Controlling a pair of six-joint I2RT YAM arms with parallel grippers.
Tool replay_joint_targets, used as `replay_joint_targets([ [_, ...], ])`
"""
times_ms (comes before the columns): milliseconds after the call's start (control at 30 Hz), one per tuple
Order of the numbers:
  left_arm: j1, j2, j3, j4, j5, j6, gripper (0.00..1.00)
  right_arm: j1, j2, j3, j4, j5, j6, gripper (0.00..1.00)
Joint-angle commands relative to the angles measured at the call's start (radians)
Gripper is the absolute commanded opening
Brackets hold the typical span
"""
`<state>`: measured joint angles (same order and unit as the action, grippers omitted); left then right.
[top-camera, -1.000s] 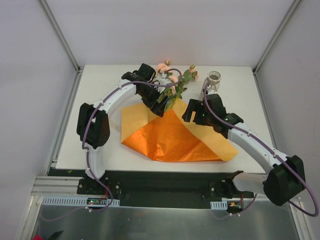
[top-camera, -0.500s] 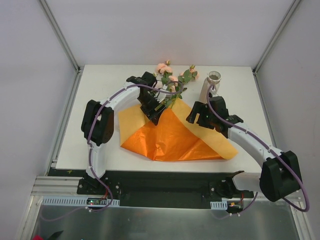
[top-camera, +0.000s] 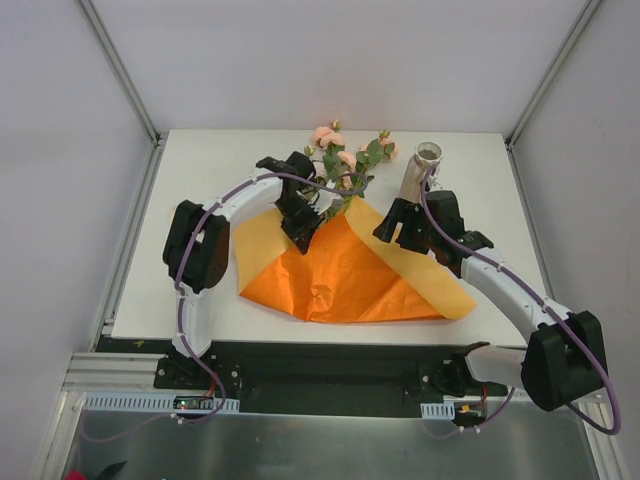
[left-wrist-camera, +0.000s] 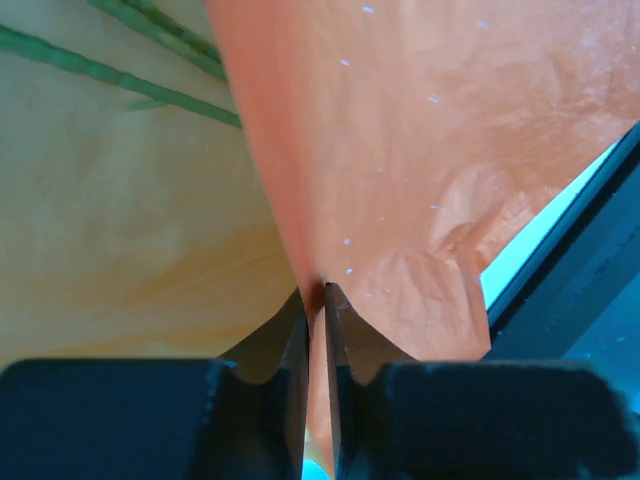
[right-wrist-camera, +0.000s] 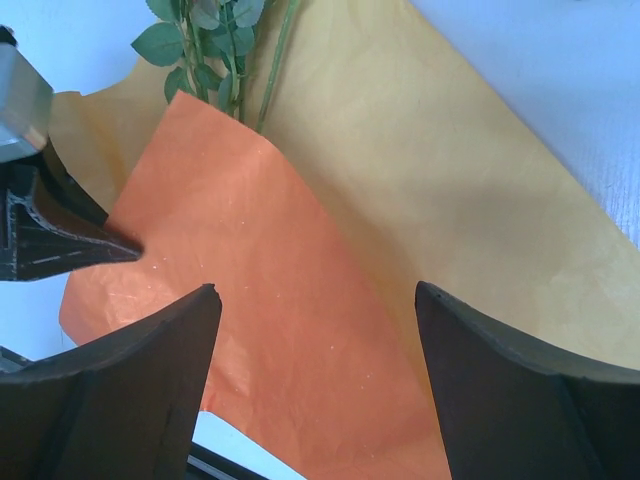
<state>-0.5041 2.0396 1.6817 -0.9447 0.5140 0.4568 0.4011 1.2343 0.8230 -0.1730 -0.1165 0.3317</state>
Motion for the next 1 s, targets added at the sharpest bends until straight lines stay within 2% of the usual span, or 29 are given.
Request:
replay_joint_targets([
  [0, -0.031, -0.096, -0.028, -0.037, 0.018, -0.006, 0.05, -0.007, -0.042, 0.007, 0.026, -0.026, 0.003, 0.82],
  [33, -0.042, -0.123, -0.042, -0.036, 0.02, -0.006, 0.01, -0.008, -0.045, 0.01, 0.018, -0.029, 0.001, 0.82],
  [100, -0.054, -0.157, -0.057, -0.037, 0.021, -0.003, 0.0, -0.011, -0.05, 0.022, 0.01, -0.031, -0.005, 0.82],
  [367, -0.143, -0.444, -0.233, -0.042, 0.076, 0.052, 0.0, -0.027, -0.03, 0.054, 0.01, -0.086, 0.001, 0.81],
  [567, -0.192, -0.671, -0.41, -0.045, 0.106, 0.149, 0.01, 0.018, 0.033, 0.114, 0.0, -0.089, -0.017, 0.75],
  [600, -0.201, -0.691, -0.427, -0.052, 0.11, 0.169, 0.07, 0.054, 0.043, 0.122, -0.005, -0.086, -0.022, 0.75],
  [800, -0.208, -0.76, -0.502, -0.147, 0.172, 0.275, 0.16, 0.231, 0.035, 0.096, -0.036, -0.031, -0.026, 0.7],
  [833, -0.208, -0.778, -0.514, -0.158, 0.178, 0.279, 0.23, 0.257, 0.019, 0.082, -0.042, -0.014, -0.023, 0.7],
  [900, -0.208, -0.806, -0.516, -0.166, 0.178, 0.276, 0.31, 0.349, -0.05, 0.029, -0.072, 0.011, -0.017, 0.68],
  [933, -0.208, -0.812, -0.508, -0.175, 0.176, 0.27, 0.41, 0.384, -0.079, 0.006, -0.079, 0.026, -0.014, 0.67],
  [967, -0.208, -0.818, -0.498, -0.178, 0.176, 0.249, 0.46, 0.457, -0.11, -0.036, -0.091, 0.041, -0.011, 0.66],
])
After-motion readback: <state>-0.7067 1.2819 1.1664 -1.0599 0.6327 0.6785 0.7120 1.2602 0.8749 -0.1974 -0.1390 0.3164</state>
